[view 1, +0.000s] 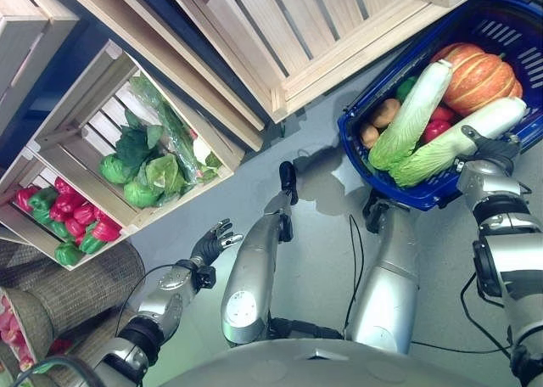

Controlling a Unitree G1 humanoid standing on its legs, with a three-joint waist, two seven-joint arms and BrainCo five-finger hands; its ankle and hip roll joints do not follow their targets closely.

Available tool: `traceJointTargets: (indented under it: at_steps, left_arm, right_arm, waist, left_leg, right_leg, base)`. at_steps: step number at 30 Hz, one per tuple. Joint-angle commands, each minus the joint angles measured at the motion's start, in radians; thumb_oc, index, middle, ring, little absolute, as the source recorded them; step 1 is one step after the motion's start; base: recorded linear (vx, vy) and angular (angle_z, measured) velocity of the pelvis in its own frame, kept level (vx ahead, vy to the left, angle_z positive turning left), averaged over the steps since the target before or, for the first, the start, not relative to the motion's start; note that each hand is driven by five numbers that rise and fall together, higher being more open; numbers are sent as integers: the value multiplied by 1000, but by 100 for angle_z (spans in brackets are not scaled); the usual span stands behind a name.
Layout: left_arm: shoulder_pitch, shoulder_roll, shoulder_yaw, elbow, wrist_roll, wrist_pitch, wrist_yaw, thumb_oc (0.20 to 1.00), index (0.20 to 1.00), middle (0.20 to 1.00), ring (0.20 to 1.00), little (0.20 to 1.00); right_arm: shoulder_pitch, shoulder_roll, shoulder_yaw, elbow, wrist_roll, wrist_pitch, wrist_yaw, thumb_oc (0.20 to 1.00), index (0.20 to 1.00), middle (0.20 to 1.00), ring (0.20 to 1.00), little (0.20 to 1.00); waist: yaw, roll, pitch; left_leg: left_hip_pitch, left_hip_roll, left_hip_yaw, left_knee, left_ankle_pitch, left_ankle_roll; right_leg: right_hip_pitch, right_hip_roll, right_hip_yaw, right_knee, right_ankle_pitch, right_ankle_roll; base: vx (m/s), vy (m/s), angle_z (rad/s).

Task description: Pick up fruits and vegetables into the basket

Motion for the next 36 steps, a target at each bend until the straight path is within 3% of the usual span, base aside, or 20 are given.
traceJointTargets:
  at_steps: [1, 3, 4, 5, 7, 10, 11, 14, 15, 19, 21, 22, 24, 26, 27, 28, 30, 33, 35, 36]
  left_arm:
    - [30, -52, 6, 34, 40, -5, 24, 1000, 1000, 1000, 1000, 1000]
    - [33, -55, 35, 48, 52, -3, 22, 1000, 1000, 1000, 1000, 1000]
    - [29, -56, 55, 52, 63, 2, 24, 1000, 1000, 1000, 1000, 1000]
    - [36, -57, 60, 62, 69, 0, 23, 1000, 1000, 1000, 1000, 1000]
    - [39, -62, 98, 95, 76, -6, 14, 1000, 1000, 1000, 1000, 1000]
    - [44, -81, 160, 162, 85, -16, -1, 1000, 1000, 1000, 1000, 1000]
    - [45, -82, 165, 168, 86, -20, -2, 1000, 1000, 1000, 1000, 1000]
    - [65, -91, 212, 200, 118, -21, 0, 1000, 1000, 1000, 1000, 1000]
    - [83, -98, 240, 237, 145, -29, -4, 1000, 1000, 1000, 1000, 1000]
    - [111, -124, 292, 308, 210, -52, -17, 1000, 1000, 1000, 1000, 1000]
    - [121, -133, 307, 332, 235, -58, -17, 1000, 1000, 1000, 1000, 1000]
    - [120, -136, 321, 358, 248, -54, -25, 1000, 1000, 1000, 1000, 1000]
    - [117, -137, 328, 369, 259, -47, -25, 1000, 1000, 1000, 1000, 1000]
    - [111, -133, 333, 385, 285, -27, -28, 1000, 1000, 1000, 1000, 1000]
    - [106, -130, 333, 397, 293, -25, -33, 1000, 1000, 1000, 1000, 1000]
    - [96, -126, 328, 414, 305, -23, -43, 1000, 1000, 1000, 1000, 1000]
    - [74, -124, 320, 446, 329, -22, -53, 1000, 1000, 1000, 1000, 1000]
    - [44, -126, 301, 487, 336, -11, -69, 1000, 1000, 1000, 1000, 1000]
    - [20, -133, 282, 524, 332, 7, -97, 1000, 1000, 1000, 1000, 1000]
    - [7, -143, 274, 555, 327, 14, -117, 1000, 1000, 1000, 1000, 1000]
  right_arm:
    - [71, -82, -34, -70, -23, -118, -116, 1000, 1000, 1000, 1000, 1000]
    - [142, -67, -46, -179, -39, -157, -166, 1000, 1000, 1000, 1000, 1000]
    - [172, -58, -55, -242, -43, -173, -188, 1000, 1000, 1000, 1000, 1000]
    - [198, -51, -59, -271, -47, -182, -196, 1000, 1000, 1000, 1000, 1000]
    - [298, -6, -88, -407, -120, -273, -236, 1000, 1000, 1000, 1000, 1000]
    - [430, 64, -104, -589, -267, -350, -247, 1000, 1000, 1000, 1000, 1000]
    - [439, 67, -106, -599, -279, -360, -243, 1000, 1000, 1000, 1000, 1000]
    - [515, 104, -111, -681, -338, -397, -207, 1000, 1000, 1000, 1000, 1000]
    - [567, 133, -106, -722, -378, -427, -153, 1000, 1000, 1000, 1000, 1000]
    - [642, 176, -72, -781, -445, -433, -15, 1000, 1000, 1000, 1000, 1000]
    - [671, 194, -34, -789, -456, -412, 87, 1000, 1000, 1000, 1000, 1000]
    - [686, 203, 4, -765, -441, -343, 222, 1000, 1000, 1000, 1000, 1000]
    - [692, 205, 28, -742, -448, -307, 253, 1000, 1000, 1000, 1000, 1000]
    - [702, 217, 73, -694, -358, -211, 385, 1000, 1000, 1000, 1000, 1000]
    - [705, 229, 90, -663, -357, -188, 404, 1000, 1000, 1000, 1000, 1000]
    - [703, 243, 114, -615, -342, -124, 449, 1000, 1000, 1000, 1000, 1000]
    - [697, 273, 162, -525, -328, -78, 548, 1000, 1000, 1000, 1000, 1000]
    - [682, 310, 224, -392, -341, -52, 612, 1000, 1000, 1000, 1000, 1000]
    - [670, 355, 255, -280, -280, 14, 693, 1000, 1000, 1000, 1000, 1000]
    - [663, 384, 268, -194, -298, 8, 711, 1000, 1000, 1000, 1000, 1000]
  waist:
    - [-68, 75, 22]
    - [-85, 48, 22]
    - [-91, 37, 22]
    - [-98, 26, 22]
    - [-121, -13, 22]
    - [-153, -76, 22]
    - [-154, -82, 22]
    - [-159, -125, -13]
    - [-160, -152, -51]
    - [-158, -189, -127]
    - [-154, -202, -169]
    - [-149, -213, -207]
    - [-146, -221, -227]
    - [-137, -235, -266]
    - [-133, -241, -278]
    - [-128, -245, -294]
    - [-119, -254, -313]
    - [-101, -259, -333]
    - [-89, -259, -347]
    - [-84, -256, -353]
  left_leg:
    - [25, 9, -6, 144, -183, 10]
    - [62, 15, -2, 138, -189, 11]
    - [62, 24, 8, 127, -165, 20]
    - [91, 22, 0, 132, -192, 12]
    - [133, 34, 12, 109, -173, 22]
    - [232, 45, 14, 93, -187, 21]
    - [241, 46, 14, 90, -187, 21]
    - [287, 55, 17, 78, -197, 20]
    - [322, 62, 20, 63, -204, 18]
    - [409, 65, 28, 5, -212, 16]
    - [451, 63, 32, -29, -214, 18]
    - [480, 63, 38, -51, -214, 16]
    - [494, 60, 40, -68, -210, 17]
    - [530, 59, 46, -98, -210, 18]
    - [543, 57, 46, -109, -210, 18]
    - [557, 55, 49, -123, -210, 18]
    - [584, 52, 50, -148, -206, 19]
    - [608, 48, 45, -175, -201, 20]
    - [624, 43, 42, -199, -194, 21]
    - [630, 38, 40, -205, -194, 23]
  right_leg:
    - [118, 70, 26, -130, 14, 44]
    - [163, 75, 25, -162, 28, 48]
    - [171, 80, 14, -191, 66, 41]
    - [200, 81, 25, -187, 40, 53]
    - [257, 95, 18, -250, 88, 52]
    - [384, 107, 22, -337, 120, 68]
    - [396, 108, 21, -345, 123, 70]
    - [462, 111, 18, -396, 140, 82]
    - [513, 113, 16, -436, 148, 91]
    - [617, 114, 12, -519, 166, 117]
    - [659, 114, 10, -556, 177, 131]
    - [684, 110, 6, -577, 187, 143]
    - [698, 107, 6, -597, 199, 148]
    - [730, 103, 0, -627, 214, 160]
    - [743, 103, -4, -638, 219, 163]
    - [756, 102, -10, -651, 225, 167]
    - [783, 102, -21, -673, 236, 172]
    - [809, 104, -39, -693, 244, 178]
    - [830, 109, -54, -707, 245, 177]
    - [839, 112, -61, -710, 242, 175]
  base:
    - [0, 70, 2]
    - [-44, 58, -1]
    - [-2, 47, -3]
    - [-71, 46, -7]
    - [-23, 61, -12]
    - [28, 72, -14]
    - [36, 27, -22]
    - [58, -7, -23]
    - [108, -21, -10]
    - [108, 18, -16]
    - [114, 39, -9]
    - [96, 25, -2]
    - [69, 8, -3]
    - [61, 8, 3]
    - [18, 17, 5]
    - [0, 0, 0]
    - [0, 0, 0]
    - [-7, 23, 4]
    - [-17, 38, 8]
    - [-17, 55, 14]
